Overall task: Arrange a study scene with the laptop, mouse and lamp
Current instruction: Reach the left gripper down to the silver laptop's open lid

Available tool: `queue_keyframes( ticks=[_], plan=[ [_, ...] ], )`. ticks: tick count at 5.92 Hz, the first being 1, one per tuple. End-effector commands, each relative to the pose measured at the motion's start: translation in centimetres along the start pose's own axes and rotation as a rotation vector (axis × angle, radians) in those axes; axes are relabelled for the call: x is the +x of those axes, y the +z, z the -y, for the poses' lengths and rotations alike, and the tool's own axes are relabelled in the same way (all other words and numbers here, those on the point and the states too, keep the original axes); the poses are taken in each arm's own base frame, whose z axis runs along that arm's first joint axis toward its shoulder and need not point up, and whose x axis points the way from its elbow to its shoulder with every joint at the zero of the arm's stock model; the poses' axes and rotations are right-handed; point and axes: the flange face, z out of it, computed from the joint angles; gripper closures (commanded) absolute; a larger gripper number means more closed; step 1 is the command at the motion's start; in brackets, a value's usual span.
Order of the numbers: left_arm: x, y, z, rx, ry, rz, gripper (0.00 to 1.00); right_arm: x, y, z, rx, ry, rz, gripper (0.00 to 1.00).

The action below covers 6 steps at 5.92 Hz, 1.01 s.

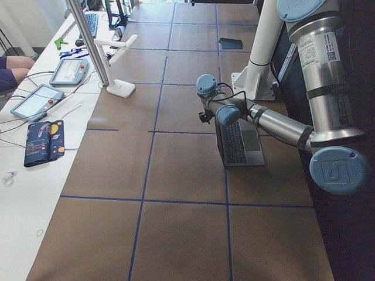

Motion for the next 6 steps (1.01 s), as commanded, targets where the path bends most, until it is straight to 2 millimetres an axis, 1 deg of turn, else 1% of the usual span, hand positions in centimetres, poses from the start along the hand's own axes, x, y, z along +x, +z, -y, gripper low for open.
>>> queue_keyframes(
  ticks=[1, 2, 3, 4, 5, 6],
  plan=[
    [-0.3, 0.8, 0.6, -0.002, 0.06, -0.011, 1.0, 0.1, 0.1, -0.1, 0.0, -0.001, 0.0, 0.0],
    [-0.7, 0.9, 1.2, 0.003, 0.136, -0.01, 1.0, 0.1, 0.1, -0.1, 0.0, -0.001, 0.0, 0.0],
    [-1.2, 1.1, 0.9, 0.001, 0.163, -0.01, 1.0, 0.1, 0.1, -0.3, -0.001, 0.0, 0.0, 0.0],
    [-0.9, 0.6, 1.4, 0.014, 0.178, -0.008, 1.0, 0.1, 0.1, -0.3, -0.001, 0.0, 0.0, 0.0],
    [-1.7, -0.4, 3.2, 0.04, 0.219, 0.018, 1.0, 0.1, 0.1, -0.3, -0.001, 0.0, 0.0, 0.0],
    [-2.8, -1.4, 4.3, 0.042, 0.261, 0.044, 1.0, 0.1, 0.1, -0.3, -0.001, 0.0, 0.0, 0.0]
  ],
)
